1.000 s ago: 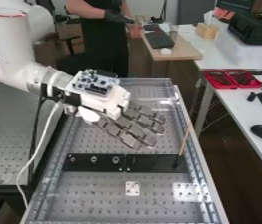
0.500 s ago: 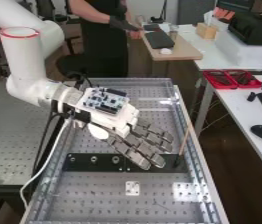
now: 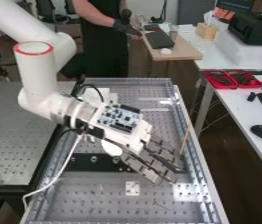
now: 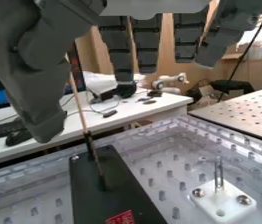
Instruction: Grab the drill bit and place it in the clear container
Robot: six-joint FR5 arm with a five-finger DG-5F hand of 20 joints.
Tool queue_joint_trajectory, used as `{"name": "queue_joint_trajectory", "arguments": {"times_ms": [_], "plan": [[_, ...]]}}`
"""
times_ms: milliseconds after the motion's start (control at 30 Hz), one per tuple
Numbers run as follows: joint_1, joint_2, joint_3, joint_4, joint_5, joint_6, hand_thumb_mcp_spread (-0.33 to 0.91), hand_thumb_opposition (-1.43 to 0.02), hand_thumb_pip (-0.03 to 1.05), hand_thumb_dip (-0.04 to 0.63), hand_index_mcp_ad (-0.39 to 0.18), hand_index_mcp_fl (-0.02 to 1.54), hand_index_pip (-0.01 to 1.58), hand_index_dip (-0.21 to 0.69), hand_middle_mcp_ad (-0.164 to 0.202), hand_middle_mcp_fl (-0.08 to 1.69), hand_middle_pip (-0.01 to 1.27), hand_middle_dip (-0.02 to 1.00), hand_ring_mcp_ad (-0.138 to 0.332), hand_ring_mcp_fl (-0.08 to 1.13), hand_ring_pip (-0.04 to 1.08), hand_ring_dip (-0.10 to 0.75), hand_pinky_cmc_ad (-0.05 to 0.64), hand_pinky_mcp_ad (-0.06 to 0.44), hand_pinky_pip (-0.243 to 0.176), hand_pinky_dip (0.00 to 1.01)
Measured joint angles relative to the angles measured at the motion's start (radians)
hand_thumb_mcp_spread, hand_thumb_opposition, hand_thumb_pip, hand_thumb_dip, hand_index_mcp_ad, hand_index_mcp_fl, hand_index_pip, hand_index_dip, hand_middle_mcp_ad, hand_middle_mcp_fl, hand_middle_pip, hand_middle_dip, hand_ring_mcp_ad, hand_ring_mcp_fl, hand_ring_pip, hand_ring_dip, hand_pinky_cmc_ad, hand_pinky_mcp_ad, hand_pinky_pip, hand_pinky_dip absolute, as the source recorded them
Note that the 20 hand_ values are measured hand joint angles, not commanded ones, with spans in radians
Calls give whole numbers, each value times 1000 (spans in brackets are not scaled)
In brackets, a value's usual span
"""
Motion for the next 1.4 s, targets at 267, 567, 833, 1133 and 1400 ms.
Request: {"name": "queue_joint_trajectory", "arguments": {"times_ms": [267, 567, 833, 1133, 1400], "plan": [[-20, -37, 47, -19, -34, 6, 304, -784, 721, 188, 52, 236, 464, 155, 120, 122, 141, 110, 234, 30, 96, -12, 253, 185, -94, 291], [-35, -73, 101, -73, -78, 16, 307, -806, 764, 236, 51, 161, 1009, 157, 120, 120, 140, 141, 229, 21, 99, -12, 253, 187, -94, 290], [-36, -93, 129, -109, -101, 19, 326, -820, 764, 253, 33, 105, 1216, 157, 122, 131, 129, 155, 232, 12, 93, -12, 253, 183, -94, 253], [-37, -106, 146, -128, -114, 73, 405, -822, 756, 251, 7, 7, 1344, 284, 113, 131, 129, 159, 232, 0, 87, -14, 253, 183, -94, 194], [-36, -111, 144, -109, -120, 81, 468, -836, 719, 269, -12, -7, 1491, 380, 113, 140, 131, 175, 229, 2, 89, -12, 255, 183, -91, 194]]}}
